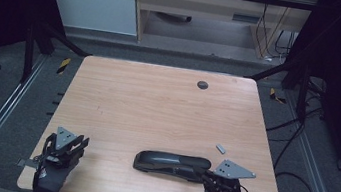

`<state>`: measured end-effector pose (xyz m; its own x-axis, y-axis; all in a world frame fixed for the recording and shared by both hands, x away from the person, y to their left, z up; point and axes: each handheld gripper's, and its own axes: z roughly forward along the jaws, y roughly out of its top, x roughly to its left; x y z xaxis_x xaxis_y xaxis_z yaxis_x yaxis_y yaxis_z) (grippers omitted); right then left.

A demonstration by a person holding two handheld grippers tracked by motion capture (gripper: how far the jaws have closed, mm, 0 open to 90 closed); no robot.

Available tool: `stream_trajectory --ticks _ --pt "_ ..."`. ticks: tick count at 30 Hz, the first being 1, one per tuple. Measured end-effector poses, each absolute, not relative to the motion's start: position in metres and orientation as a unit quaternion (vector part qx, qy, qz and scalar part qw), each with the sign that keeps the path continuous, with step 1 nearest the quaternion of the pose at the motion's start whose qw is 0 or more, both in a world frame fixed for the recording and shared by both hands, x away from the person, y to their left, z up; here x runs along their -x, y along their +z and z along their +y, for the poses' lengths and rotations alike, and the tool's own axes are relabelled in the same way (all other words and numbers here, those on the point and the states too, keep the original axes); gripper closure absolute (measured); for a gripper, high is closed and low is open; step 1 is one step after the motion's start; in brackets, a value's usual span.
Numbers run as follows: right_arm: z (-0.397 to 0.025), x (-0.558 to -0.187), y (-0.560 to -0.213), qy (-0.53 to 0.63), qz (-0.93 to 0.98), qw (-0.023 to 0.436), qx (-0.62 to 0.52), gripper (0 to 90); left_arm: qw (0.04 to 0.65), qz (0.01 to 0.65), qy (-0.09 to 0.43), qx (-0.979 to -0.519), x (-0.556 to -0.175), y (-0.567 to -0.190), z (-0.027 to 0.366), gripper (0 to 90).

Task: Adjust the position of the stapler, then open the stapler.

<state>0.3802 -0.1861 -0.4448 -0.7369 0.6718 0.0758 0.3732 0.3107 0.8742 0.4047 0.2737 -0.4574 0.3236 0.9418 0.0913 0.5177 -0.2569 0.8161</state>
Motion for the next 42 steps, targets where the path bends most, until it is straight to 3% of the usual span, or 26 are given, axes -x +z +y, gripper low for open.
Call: stream_trajectory --ticks 5,13,19,34,42 --pt "-0.193 -0.377 -0.439 0.505 0.781 0.164 -0.329 85.6 0.355 0.489 0.301 -0.738 -0.405 -0.457 0.271 67.0" --pt "-0.216 -0.378 -0.431 0.533 0.74 0.202 -0.357 65.1 0.353 0.476 0.304 -0.746 -0.405 -0.455 0.266 56.8" --pt "-0.234 -0.382 -0.432 0.516 0.725 0.238 -0.389 55.5 0.357 0.462 0.306 -0.752 -0.403 -0.452 0.26 52.1" --pt "-0.268 -0.401 -0.458 0.45 0.706 0.29 -0.463 47.0 0.367 0.411 0.312 -0.774 -0.394 -0.44 0.231 42.7" --pt "-0.27 -0.404 -0.462 0.432 0.712 0.292 -0.47 47.2 0.364 0.372 0.309 -0.796 -0.388 -0.428 0.208 38.3"
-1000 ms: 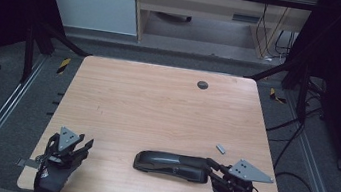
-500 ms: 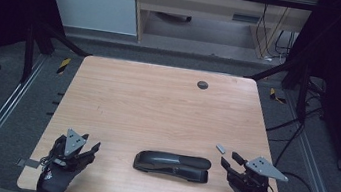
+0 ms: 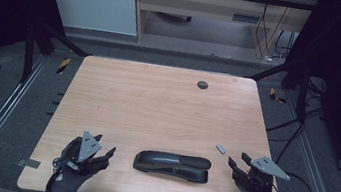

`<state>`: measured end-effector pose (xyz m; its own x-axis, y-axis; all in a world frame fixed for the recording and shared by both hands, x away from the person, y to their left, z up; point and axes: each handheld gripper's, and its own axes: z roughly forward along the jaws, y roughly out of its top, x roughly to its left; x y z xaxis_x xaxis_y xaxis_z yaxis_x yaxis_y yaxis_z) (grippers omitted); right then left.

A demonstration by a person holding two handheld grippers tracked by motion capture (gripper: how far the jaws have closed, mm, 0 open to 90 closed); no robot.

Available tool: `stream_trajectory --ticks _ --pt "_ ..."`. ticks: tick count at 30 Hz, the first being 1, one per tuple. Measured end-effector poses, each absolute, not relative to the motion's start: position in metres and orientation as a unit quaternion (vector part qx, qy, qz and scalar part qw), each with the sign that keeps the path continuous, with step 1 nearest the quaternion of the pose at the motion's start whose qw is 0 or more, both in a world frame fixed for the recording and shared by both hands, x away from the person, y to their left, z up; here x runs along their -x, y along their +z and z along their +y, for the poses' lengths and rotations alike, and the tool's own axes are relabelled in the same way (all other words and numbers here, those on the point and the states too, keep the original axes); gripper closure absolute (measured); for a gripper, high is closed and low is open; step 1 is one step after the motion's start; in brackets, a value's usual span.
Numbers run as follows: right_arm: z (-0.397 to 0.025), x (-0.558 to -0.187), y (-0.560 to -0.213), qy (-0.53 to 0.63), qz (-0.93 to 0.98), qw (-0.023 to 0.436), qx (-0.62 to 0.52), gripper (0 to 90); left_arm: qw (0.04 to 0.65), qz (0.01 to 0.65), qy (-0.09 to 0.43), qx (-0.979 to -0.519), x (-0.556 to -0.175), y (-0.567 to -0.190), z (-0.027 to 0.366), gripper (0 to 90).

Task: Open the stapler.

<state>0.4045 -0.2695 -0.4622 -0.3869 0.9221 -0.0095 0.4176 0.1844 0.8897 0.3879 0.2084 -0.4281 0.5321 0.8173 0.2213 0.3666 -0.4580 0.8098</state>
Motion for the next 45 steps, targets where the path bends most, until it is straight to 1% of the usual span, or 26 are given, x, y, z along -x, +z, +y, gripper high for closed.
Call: stream_trajectory --ticks 9,16,25,30,37,40,43,45 --pt "-0.266 -0.404 -0.463 0.423 0.719 0.293 -0.467 48.9 0.368 0.342 0.299 -0.811 -0.385 -0.414 0.186 36.9" --pt "-0.267 -0.403 -0.463 0.423 0.719 0.291 -0.468 49.8 0.367 0.31 0.311 -0.82 -0.385 -0.401 0.162 36.2" --pt "-0.267 -0.403 -0.461 0.417 0.709 0.306 -0.479 49.8 0.365 0.27 0.318 -0.832 -0.383 -0.383 0.132 35.7" --pt "-0.268 -0.403 -0.462 0.417 0.709 0.308 -0.478 50.3 0.362 0.254 0.319 -0.838 -0.384 -0.38 0.12 35.6" --pt "-0.266 -0.404 -0.462 0.412 0.708 0.314 -0.479 44.1 0.356 0.24 0.317 -0.846 -0.385 -0.379 0.105 35.5" --pt "-0.266 -0.405 -0.462 0.411 0.712 0.314 -0.476 44.3 0.355 0.235 0.317 -0.848 -0.385 -0.379 0.1 35.5" --pt "-0.264 -0.405 -0.462 0.408 0.716 0.304 -0.477 46.0 0.352 0.23 0.316 -0.851 -0.386 -0.379 0.095 35.4" --pt "-0.265 -0.405 -0.463 0.404 0.717 0.309 -0.477 46.0 0.35 0.226 0.316 -0.852 -0.386 -0.378 0.092 35.4"
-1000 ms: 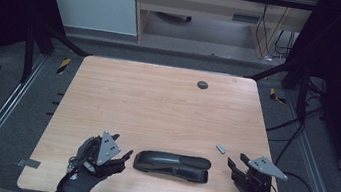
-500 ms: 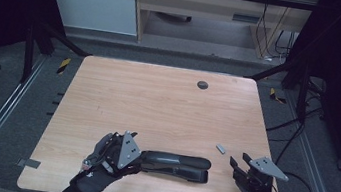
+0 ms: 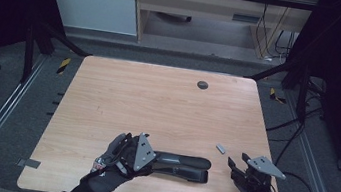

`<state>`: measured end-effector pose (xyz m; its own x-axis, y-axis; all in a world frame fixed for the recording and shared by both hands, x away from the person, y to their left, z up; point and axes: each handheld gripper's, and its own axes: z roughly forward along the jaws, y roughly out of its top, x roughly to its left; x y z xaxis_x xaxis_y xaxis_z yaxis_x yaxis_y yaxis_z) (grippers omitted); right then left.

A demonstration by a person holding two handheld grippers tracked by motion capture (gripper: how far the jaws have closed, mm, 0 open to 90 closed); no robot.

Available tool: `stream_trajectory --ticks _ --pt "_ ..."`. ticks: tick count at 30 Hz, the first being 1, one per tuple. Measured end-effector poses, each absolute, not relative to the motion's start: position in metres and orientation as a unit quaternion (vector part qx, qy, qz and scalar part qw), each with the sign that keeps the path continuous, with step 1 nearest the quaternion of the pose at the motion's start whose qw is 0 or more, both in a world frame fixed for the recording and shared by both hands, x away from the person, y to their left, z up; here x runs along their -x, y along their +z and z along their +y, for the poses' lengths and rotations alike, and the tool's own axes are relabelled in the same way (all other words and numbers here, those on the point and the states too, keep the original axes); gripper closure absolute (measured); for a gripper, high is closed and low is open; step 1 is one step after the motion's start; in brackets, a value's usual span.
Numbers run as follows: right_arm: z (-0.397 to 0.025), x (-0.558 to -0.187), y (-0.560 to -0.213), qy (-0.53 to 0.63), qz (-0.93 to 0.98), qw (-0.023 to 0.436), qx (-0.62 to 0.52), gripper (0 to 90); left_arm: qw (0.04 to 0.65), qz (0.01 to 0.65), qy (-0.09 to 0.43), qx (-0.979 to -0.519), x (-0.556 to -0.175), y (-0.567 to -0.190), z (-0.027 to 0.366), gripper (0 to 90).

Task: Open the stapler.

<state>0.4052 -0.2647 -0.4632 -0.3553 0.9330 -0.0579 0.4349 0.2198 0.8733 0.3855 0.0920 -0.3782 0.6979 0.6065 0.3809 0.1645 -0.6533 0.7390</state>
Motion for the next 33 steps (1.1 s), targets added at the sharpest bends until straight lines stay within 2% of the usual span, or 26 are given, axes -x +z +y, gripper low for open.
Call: stream_trajectory --ticks 2,8,17,33 --pt "-0.266 -0.405 -0.463 0.404 0.718 0.306 -0.476 49.1 0.348 0.222 0.316 -0.854 -0.385 -0.377 0.088 35.4" --pt "-0.267 -0.406 -0.463 0.398 0.716 0.303 -0.488 47.8 0.344 0.206 0.315 -0.86 -0.383 -0.375 0.075 35.1" --pt "-0.264 -0.405 -0.461 0.4 0.717 0.3 -0.485 54.9 0.338 0.187 0.312 -0.868 -0.381 -0.374 0.059 34.9" --pt "-0.264 -0.407 -0.463 0.396 0.717 0.295 -0.492 50.6 0.322 0.16 0.313 -0.879 -0.378 -0.377 0.034 34.5"
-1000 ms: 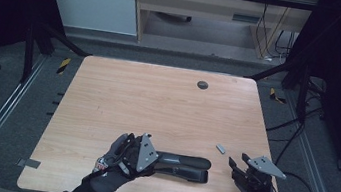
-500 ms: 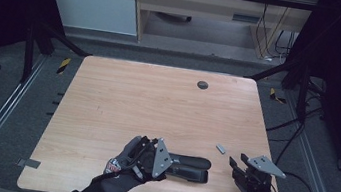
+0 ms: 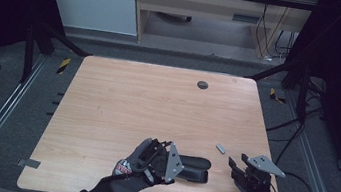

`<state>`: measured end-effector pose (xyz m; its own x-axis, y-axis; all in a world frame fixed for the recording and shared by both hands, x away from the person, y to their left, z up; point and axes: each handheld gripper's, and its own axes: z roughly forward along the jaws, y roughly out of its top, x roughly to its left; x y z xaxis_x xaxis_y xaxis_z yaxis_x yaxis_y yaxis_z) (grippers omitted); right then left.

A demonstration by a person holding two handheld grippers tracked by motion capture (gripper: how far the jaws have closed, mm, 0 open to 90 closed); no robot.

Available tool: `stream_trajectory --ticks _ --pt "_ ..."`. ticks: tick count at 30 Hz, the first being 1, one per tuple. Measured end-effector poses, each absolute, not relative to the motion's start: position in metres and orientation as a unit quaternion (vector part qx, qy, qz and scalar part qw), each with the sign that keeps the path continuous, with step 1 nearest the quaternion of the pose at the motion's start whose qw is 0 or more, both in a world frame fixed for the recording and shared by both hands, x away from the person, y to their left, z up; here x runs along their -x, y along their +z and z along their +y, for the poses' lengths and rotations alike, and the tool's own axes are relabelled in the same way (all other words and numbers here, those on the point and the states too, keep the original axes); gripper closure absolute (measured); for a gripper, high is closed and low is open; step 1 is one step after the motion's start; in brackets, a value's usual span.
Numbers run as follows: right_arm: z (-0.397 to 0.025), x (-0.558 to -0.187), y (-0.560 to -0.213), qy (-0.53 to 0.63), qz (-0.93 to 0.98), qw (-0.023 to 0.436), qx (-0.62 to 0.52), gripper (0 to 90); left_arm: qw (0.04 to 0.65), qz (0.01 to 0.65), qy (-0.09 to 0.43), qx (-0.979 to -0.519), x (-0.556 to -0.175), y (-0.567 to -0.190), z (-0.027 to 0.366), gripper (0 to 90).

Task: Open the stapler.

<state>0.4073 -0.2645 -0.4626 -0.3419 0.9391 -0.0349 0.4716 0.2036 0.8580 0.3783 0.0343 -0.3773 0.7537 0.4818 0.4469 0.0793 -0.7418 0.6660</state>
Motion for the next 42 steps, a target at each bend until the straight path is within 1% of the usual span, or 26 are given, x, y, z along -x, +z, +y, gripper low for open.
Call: stream_trajectory --ticks 1,2,3,7,13,19,29,34,42 --pt "-0.265 -0.407 -0.463 0.393 0.718 0.289 -0.497 54.3 0.321 0.158 0.313 -0.88 -0.378 -0.378 0.033 34.5" --pt "-0.265 -0.407 -0.463 0.393 0.718 0.289 -0.497 54.3 0.32 0.158 0.313 -0.88 -0.378 -0.378 0.032 34.5" --pt "-0.265 -0.407 -0.463 0.394 0.717 0.284 -0.5 56.5 0.318 0.157 0.313 -0.881 -0.378 -0.378 0.031 34.4" --pt "-0.265 -0.405 -0.46 0.396 0.715 0.294 -0.495 66.3 0.313 0.15 0.316 -0.883 -0.377 -0.381 0.026 34.5" --pt "-0.263 -0.404 -0.46 0.397 0.717 0.295 -0.492 70.1 0.306 0.142 0.319 -0.885 -0.375 -0.387 0.018 34.4" --pt "-0.261 -0.404 -0.46 0.402 0.722 0.286 -0.485 78.0 0.293 0.129 0.328 -0.889 -0.373 -0.395 0.007 34.3" --pt "-0.255 -0.402 -0.46 0.407 0.729 0.267 -0.482 87.6 0.267 0.11 0.352 -0.891 -0.371 -0.406 -0.005 34.1" --pt "-0.253 -0.401 -0.459 0.411 0.733 0.261 -0.475 90.0 0.262 0.105 0.359 -0.89 -0.371 -0.411 -0.01 34.0" --pt "-0.251 -0.397 -0.46 0.42 0.736 0.251 -0.468 90.0 0.249 0.096 0.364 -0.892 -0.371 -0.416 -0.015 34.0"
